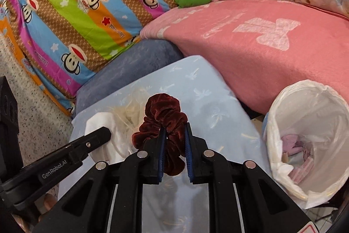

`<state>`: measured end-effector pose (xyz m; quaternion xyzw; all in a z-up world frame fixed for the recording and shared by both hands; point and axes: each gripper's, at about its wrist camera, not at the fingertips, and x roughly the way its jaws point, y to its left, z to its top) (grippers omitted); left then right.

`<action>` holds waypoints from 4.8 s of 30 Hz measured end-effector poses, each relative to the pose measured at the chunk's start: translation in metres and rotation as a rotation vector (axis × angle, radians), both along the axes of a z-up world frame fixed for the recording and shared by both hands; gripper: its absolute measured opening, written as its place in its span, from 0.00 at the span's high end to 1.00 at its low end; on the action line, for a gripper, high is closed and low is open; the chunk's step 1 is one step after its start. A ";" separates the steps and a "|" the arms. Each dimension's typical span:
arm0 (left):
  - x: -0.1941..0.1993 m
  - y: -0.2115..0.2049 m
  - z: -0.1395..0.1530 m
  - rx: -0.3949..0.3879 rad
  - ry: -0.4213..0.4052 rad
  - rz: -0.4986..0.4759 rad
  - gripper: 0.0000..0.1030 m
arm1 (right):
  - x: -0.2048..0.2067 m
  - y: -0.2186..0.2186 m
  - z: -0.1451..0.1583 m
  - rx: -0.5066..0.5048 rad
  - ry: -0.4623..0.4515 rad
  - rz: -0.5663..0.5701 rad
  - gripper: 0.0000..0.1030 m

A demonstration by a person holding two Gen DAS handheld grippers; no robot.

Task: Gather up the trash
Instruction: 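Lift the white sock with the left tool while the right tool carries the scrunchie to the bin, then open both tools over the bin to drop the sock and scrunchie, then move both open tools back to the remaining cloth on the table, then grasp the leopard-print strip with the left tool while the right tool grasps the cream tulle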

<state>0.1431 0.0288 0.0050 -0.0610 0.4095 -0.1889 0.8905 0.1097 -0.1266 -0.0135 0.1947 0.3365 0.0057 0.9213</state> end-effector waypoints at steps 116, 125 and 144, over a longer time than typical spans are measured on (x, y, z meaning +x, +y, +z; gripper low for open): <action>0.040 0.123 -0.059 0.027 0.095 0.245 0.25 | 0.060 0.081 -0.037 -0.092 0.082 0.093 0.47; 0.061 0.164 -0.086 0.001 0.165 0.323 0.25 | 0.118 0.134 -0.062 -0.074 0.122 0.187 0.45; 0.079 0.180 -0.103 -0.040 0.207 0.336 0.25 | 0.180 0.171 -0.113 -0.065 0.215 0.222 0.99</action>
